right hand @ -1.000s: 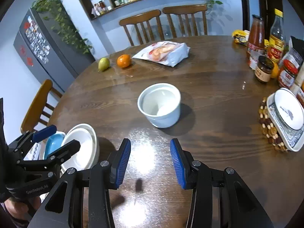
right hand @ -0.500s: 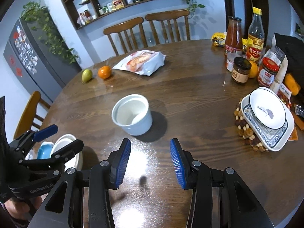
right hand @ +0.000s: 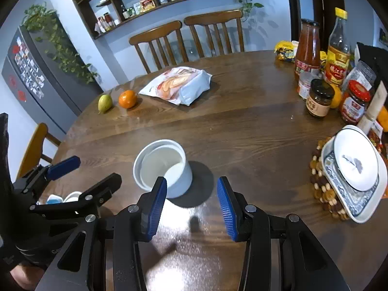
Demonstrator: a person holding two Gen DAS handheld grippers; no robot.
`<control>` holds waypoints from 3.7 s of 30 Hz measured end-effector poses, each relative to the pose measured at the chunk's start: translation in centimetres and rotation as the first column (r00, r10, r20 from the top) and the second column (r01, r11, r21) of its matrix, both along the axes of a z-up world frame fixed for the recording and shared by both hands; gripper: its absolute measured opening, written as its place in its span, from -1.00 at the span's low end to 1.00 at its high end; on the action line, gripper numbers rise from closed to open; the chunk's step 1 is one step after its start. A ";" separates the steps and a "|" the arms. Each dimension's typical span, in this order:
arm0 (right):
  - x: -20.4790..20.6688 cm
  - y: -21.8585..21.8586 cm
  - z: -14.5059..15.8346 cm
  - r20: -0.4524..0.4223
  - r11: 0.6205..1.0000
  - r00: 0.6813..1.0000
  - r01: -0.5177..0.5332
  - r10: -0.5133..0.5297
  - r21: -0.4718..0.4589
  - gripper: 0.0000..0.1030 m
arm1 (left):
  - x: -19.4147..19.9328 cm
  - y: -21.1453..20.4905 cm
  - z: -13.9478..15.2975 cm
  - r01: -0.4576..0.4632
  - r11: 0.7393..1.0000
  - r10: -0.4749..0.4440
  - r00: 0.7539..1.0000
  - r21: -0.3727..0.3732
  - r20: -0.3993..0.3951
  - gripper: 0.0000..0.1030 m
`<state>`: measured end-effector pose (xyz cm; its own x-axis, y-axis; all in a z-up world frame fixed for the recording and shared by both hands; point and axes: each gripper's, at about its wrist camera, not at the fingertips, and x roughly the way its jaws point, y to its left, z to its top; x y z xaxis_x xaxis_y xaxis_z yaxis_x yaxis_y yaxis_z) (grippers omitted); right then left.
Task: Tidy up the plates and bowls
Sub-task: 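Move the right gripper to the small white ramekin, then grasp the ramekin rim with the right gripper and lift it, then carry the ramekin with the right gripper and lower it into the stacked bowls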
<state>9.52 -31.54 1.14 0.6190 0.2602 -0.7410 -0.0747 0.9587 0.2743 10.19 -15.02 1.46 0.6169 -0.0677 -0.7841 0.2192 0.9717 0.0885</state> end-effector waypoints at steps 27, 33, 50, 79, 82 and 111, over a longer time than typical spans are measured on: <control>7.8 0.7 -5.7 -0.187 0.985 0.976 -0.085 0.112 0.151 -0.15 | 6.2 0.1 -5.8 -0.006 0.999 -0.007 0.972 -0.052 -0.234 0.59; 8.8 1.7 -6.3 -0.219 0.982 0.966 -0.103 0.137 0.161 -0.15 | 6.5 -0.4 -6.4 0.019 0.996 -0.040 0.963 -0.082 -0.267 0.05; 8.9 2.7 -6.5 -0.183 0.990 0.974 -0.120 0.131 0.072 -0.70 | 6.3 -1.4 -7.1 0.047 0.997 -0.059 0.972 -0.059 -0.225 -0.70; 1.3 4.4 -0.7 -0.005 0.988 0.993 -0.118 0.119 0.102 -0.71 | -1.9 0.1 -0.6 0.062 0.998 -0.063 0.997 0.005 0.040 -0.69; 0.5 5.0 0.1 0.011 0.988 0.992 -0.124 0.124 0.096 -0.71 | -2.8 0.7 0.0 0.059 0.998 -0.059 0.997 0.005 0.057 -0.69; -2.1 15.5 -1.5 -0.077 0.964 0.965 -0.244 0.252 0.102 -0.71 | -6.4 10.5 -1.8 -0.059 0.998 0.059 0.997 0.005 -0.052 -0.69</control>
